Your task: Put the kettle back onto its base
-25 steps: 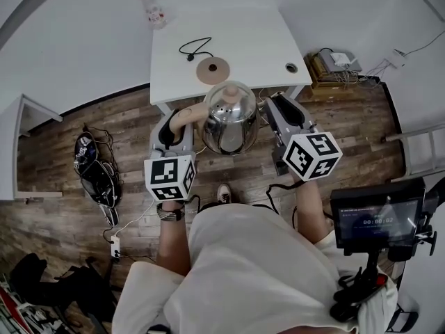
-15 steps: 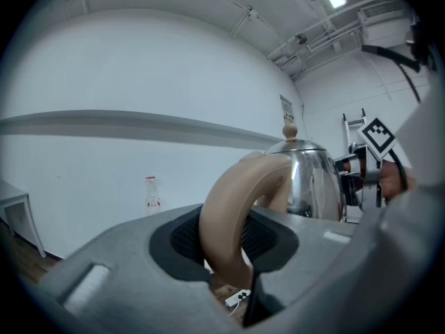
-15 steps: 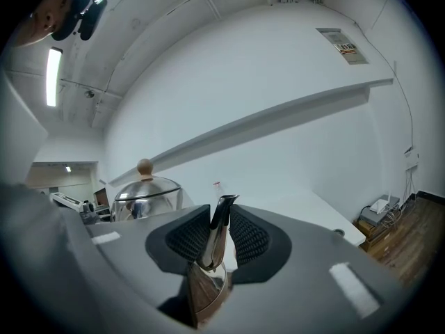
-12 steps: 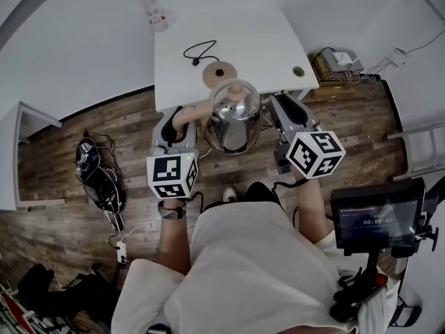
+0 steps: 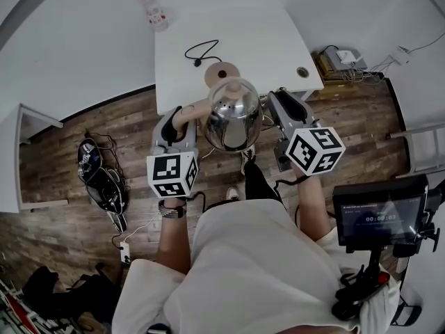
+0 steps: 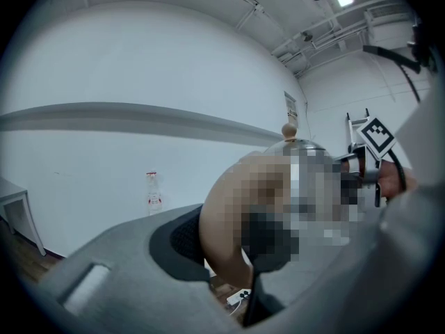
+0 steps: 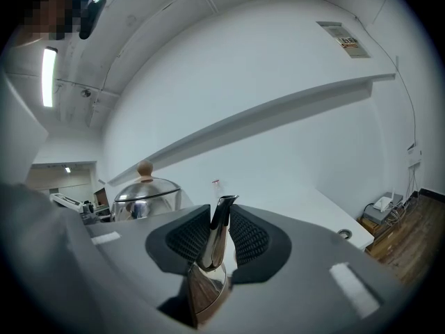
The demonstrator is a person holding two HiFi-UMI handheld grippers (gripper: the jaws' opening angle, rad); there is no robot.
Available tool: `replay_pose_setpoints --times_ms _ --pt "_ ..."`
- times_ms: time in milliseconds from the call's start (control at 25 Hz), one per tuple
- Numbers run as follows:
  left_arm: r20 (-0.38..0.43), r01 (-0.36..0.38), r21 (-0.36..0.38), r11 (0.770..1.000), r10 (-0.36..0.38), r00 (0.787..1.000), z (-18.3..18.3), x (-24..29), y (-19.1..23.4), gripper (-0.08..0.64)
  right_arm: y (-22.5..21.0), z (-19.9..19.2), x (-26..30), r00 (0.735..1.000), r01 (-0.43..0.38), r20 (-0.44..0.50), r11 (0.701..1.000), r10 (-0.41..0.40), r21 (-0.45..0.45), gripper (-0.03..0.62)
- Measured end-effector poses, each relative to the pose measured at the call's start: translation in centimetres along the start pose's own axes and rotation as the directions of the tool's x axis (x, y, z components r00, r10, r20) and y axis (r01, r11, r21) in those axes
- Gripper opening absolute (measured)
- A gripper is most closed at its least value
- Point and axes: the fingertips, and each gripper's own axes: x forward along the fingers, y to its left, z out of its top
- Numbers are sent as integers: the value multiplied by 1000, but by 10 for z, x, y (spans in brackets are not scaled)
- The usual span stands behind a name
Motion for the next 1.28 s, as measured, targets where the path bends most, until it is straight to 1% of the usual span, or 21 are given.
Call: replay_pose_setpoints --times_ms 280,520,720,920,1160,1280 --pt "-4 -28 -5 1000 28 1000 4 29 14 109 -15 8 34 1000 -29 -11 1000 29 -7 91" --pt "-36 -68 -16 998 67 997 6 90 41 109 -46 20 107 996 -73 -43 997 73 0 91" --pt "-44 -86 -19 996 85 995 -1 88 44 109 -45 14 112 994 -95 -56 995 95 -1 89" --pt "-32 -107 -15 994 106 994 -3 90 46 109 -46 10 117 991 -113 -66 994 112 -6 91" --pt "-45 -120 -19 993 119 992 -6 114 55 109 -60 12 143 988 -125 -94 992 123 -7 91" --pt "-66 -136 -20 991 134 989 -7 150 62 109 -84 14 176 984 -139 -117 990 138 -1 91"
